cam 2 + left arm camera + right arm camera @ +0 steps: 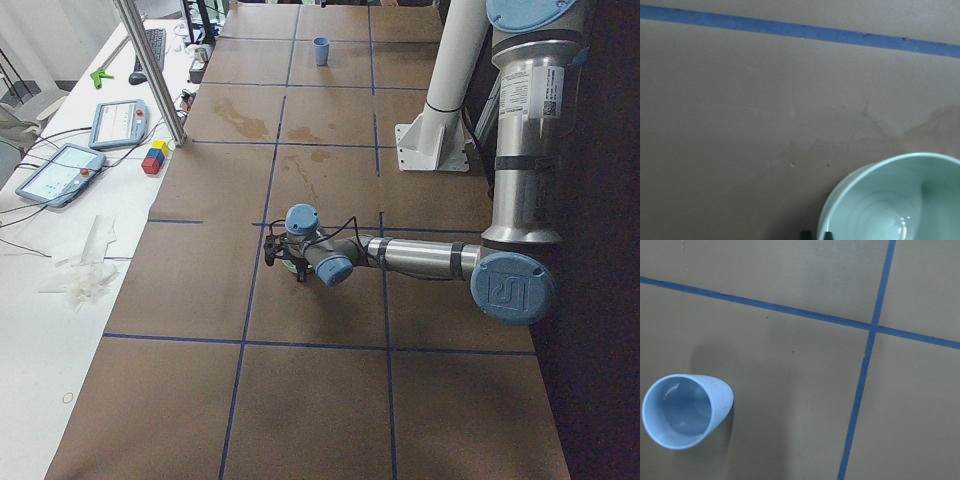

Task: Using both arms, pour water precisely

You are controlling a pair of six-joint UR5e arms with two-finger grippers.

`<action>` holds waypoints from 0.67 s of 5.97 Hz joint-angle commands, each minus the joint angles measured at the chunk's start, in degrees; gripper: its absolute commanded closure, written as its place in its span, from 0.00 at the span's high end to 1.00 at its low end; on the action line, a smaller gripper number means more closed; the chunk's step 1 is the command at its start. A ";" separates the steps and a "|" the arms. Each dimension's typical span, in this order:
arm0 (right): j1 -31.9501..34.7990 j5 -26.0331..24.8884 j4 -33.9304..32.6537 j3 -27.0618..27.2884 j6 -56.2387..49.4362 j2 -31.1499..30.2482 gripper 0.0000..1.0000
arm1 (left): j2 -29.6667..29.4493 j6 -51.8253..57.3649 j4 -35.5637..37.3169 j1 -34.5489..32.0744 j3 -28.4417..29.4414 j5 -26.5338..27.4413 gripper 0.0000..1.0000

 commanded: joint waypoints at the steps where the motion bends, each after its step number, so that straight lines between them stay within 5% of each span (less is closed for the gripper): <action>1: 0.00 -0.06 0.00 0.17 0.02 0.00 1.00 | -5.13 -7.62 3.01 -0.52 -3.57 -1.30 0.00; 4: 0.00 -0.07 0.00 0.18 0.11 0.00 1.00 | -21.89 -17.16 14.22 4.63 -4.55 2.46 0.02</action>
